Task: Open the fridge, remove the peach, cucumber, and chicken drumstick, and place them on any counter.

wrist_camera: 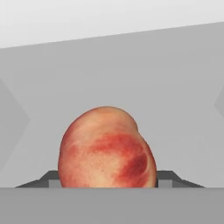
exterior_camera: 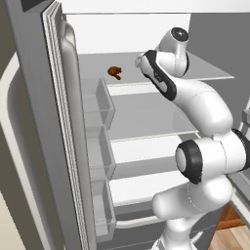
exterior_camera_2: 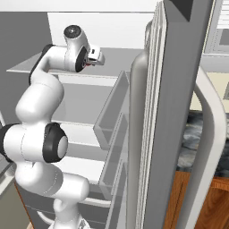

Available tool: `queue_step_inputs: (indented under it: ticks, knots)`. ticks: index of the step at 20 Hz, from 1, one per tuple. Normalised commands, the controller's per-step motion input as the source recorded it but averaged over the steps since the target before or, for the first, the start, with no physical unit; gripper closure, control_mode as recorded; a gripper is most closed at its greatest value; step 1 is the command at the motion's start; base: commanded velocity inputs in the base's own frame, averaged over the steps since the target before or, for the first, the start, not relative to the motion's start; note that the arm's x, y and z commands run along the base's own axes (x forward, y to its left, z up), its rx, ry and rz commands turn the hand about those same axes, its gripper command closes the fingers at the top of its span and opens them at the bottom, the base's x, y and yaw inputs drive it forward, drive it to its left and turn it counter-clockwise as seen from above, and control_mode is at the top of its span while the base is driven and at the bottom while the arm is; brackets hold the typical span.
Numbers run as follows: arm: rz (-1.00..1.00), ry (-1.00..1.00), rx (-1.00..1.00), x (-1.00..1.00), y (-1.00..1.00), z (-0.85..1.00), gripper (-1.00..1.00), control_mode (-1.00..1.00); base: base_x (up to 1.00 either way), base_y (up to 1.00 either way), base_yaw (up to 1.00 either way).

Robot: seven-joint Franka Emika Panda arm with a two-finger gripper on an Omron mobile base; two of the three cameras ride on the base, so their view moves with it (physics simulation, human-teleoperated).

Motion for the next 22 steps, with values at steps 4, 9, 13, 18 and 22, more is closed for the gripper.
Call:
queue_step_inputs:
  ticks: [4,9,13,18,22]
  knots:
    - [0.0,-0.01,0.0,-0.28,0.0,-0.01,1.0,-1.0,0.0,0.0,0.0]
    - [-0.03,-0.02,-0.05,-0.98,0.01,0.01,1.0,-1.0,0.0,0.0,0.0]
    - [-0.01,0.0,-0.09,-1.0,0.0,0.06,1.0,-1.0,0.0,0.0,0.0]
    - [0.0,-0.03,-0.07,-1.0,0.0,0.31,1.0,-1.0,0.0,0.0,0.0]
    - [0.0,0.0,-0.03,-1.0,0.0,0.46,1.0,-1.0,0.0,0.0,0.0]
